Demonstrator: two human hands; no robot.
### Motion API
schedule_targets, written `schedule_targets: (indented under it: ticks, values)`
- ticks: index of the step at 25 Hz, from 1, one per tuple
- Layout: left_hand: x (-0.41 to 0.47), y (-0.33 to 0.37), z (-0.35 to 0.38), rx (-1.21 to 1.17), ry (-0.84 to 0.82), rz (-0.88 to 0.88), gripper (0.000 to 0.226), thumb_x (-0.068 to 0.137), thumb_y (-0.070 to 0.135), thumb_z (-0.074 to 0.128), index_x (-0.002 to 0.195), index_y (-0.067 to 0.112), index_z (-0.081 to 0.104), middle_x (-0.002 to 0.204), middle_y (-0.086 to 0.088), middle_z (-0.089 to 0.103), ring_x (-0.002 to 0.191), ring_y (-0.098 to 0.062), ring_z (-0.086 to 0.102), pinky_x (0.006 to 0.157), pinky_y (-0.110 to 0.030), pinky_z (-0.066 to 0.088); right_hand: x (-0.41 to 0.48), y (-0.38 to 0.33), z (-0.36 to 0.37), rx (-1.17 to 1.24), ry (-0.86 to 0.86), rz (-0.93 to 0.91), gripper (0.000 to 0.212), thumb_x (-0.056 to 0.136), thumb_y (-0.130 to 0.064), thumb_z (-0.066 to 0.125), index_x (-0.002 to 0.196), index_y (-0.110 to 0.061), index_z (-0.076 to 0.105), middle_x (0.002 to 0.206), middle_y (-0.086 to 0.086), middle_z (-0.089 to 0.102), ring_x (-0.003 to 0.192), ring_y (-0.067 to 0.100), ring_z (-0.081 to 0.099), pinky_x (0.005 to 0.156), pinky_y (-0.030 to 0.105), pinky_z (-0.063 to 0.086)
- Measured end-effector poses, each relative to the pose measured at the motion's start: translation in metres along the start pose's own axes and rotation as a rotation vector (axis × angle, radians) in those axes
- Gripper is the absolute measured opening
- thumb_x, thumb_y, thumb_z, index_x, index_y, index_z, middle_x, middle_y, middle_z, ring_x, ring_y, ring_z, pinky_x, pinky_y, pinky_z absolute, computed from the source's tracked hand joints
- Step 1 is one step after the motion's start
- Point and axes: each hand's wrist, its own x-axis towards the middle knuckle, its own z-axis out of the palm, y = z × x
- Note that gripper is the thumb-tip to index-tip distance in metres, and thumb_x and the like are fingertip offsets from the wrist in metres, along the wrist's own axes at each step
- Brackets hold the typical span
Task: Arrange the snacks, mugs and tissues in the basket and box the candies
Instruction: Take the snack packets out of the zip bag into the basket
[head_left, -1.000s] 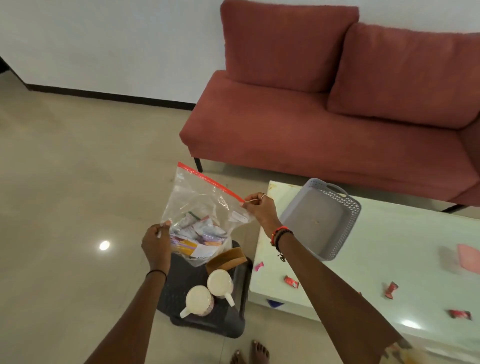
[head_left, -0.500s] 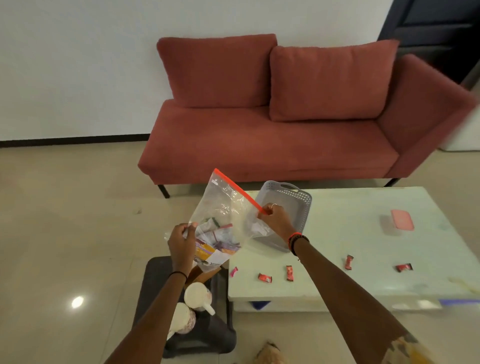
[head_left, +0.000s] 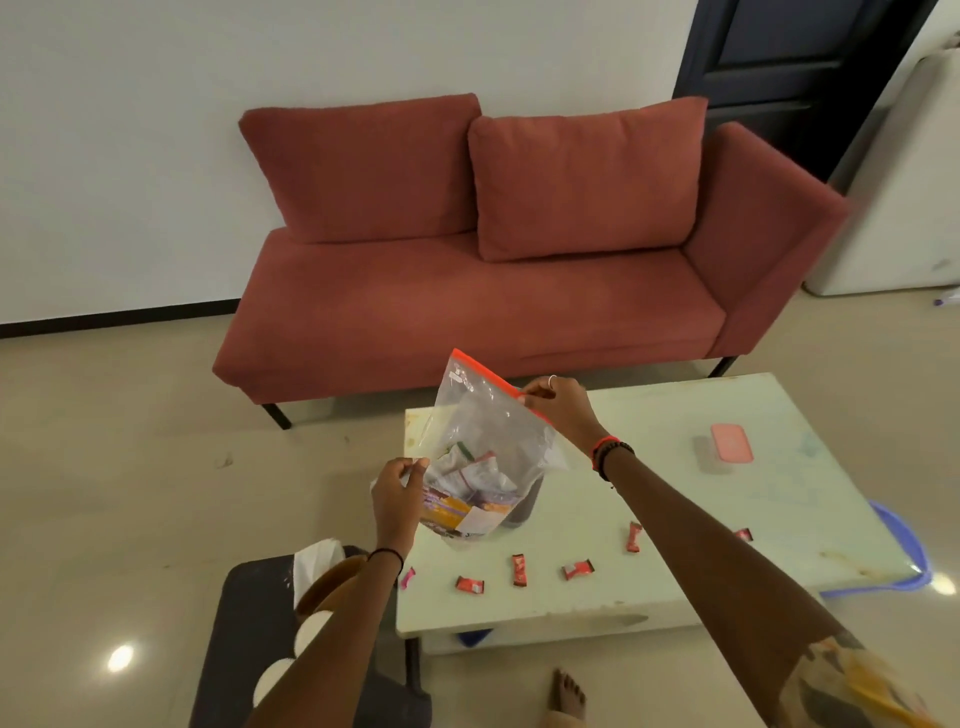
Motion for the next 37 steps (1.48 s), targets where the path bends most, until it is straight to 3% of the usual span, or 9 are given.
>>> schedule_targets:
  ticks: [4,9,14,18,21,24,28,33,37]
  values:
    - [-0.004,0.012,0.045,-0.007,-0.04,0.015,0.024,0.088,0.024,0.061,0.096,0.001,0.064,0.093,-0.012,0.067,0.086,-0.022,0.06,0.075,-0.024,0.043,0.014,0.01,-0.04,0.069,0.004,-0.044,0.01,0.083,-0.015,0.069,0.089,-0.009,0.074,0.085,0.002,0.071,0.079,0.011,0.06,0.075,0.018,0.045]
    - [0.0,0.03,0.088,-0.063,-0.12,0.013,0.017,0.088,0.02,0.061,0.097,0.006,0.066,0.097,-0.005,0.067,0.097,-0.024,0.063,0.072,-0.012,0.042,0.033,0.018,-0.077,0.055,-0.014,-0.147,0.013,0.085,-0.011,0.068,0.094,-0.005,0.074,0.096,0.006,0.074,0.087,0.01,0.063,0.078,0.009,0.044]
    - [0.021,0.067,0.097,-0.154,-0.123,0.113,0.039,0.087,0.026,0.063,0.124,0.017,0.056,0.122,0.005,0.061,0.111,-0.01,0.058,0.091,-0.021,0.046,0.047,0.032,-0.092,-0.086,-0.055,-0.242,0.011,0.084,-0.006,0.068,0.091,-0.003,0.075,0.096,0.008,0.073,0.082,0.008,0.059,0.068,-0.007,0.037]
    - [0.038,0.101,0.095,-0.038,-0.182,0.304,0.04,0.084,0.035,0.065,0.122,0.029,0.058,0.121,0.018,0.059,0.108,0.005,0.055,0.091,-0.013,0.044,0.052,0.04,-0.093,-0.148,-0.075,-0.283,0.01,0.084,-0.006,0.067,0.087,-0.004,0.076,0.092,0.009,0.073,0.073,0.003,0.057,0.066,-0.006,0.036]
    - [0.041,0.113,0.099,0.11,-0.204,0.491,0.02,0.085,0.03,0.064,0.105,0.029,0.067,0.107,0.011,0.068,0.099,-0.004,0.062,0.09,-0.026,0.049,0.053,0.044,-0.096,-0.173,-0.097,-0.278,0.011,0.084,-0.006,0.066,0.088,-0.006,0.076,0.094,0.01,0.073,0.078,0.01,0.058,0.065,-0.005,0.037]
    - [0.036,0.123,0.11,0.334,-0.173,0.6,0.013,0.087,0.036,0.059,0.097,0.034,0.068,0.097,0.016,0.069,0.09,0.001,0.059,0.101,-0.035,0.034,0.053,0.048,-0.099,-0.161,-0.124,-0.265,0.011,0.083,-0.007,0.067,0.09,-0.007,0.077,0.095,0.01,0.073,0.078,0.011,0.058,0.062,-0.001,0.038]
    - [0.031,0.129,0.119,0.445,-0.135,0.618,0.015,0.091,0.029,0.055,0.092,0.029,0.07,0.09,0.01,0.071,0.087,-0.009,0.062,0.104,-0.039,0.027,0.05,0.049,-0.098,-0.151,-0.153,-0.228,0.012,0.083,-0.013,0.069,0.092,-0.01,0.077,0.096,0.007,0.073,0.079,0.014,0.062,0.06,0.0,0.039]
    - [0.026,0.127,0.12,0.435,-0.1,0.604,0.014,0.09,0.027,0.056,0.088,0.029,0.07,0.091,0.012,0.071,0.089,-0.006,0.061,0.103,-0.035,0.025,0.045,0.064,-0.135,-0.097,-0.176,-0.218,0.045,0.075,-0.022,0.079,0.115,-0.008,0.066,0.115,0.001,0.067,0.105,0.012,0.061,0.094,0.021,0.046]
    - [0.03,0.127,0.112,0.435,-0.06,0.58,0.014,0.089,0.031,0.056,0.087,0.032,0.07,0.086,0.013,0.07,0.084,-0.004,0.061,0.101,-0.032,0.024,0.035,0.103,-0.168,0.009,-0.208,-0.029,0.04,0.076,-0.016,0.079,0.113,-0.008,0.067,0.11,0.0,0.068,0.098,0.01,0.064,0.079,0.012,0.046]
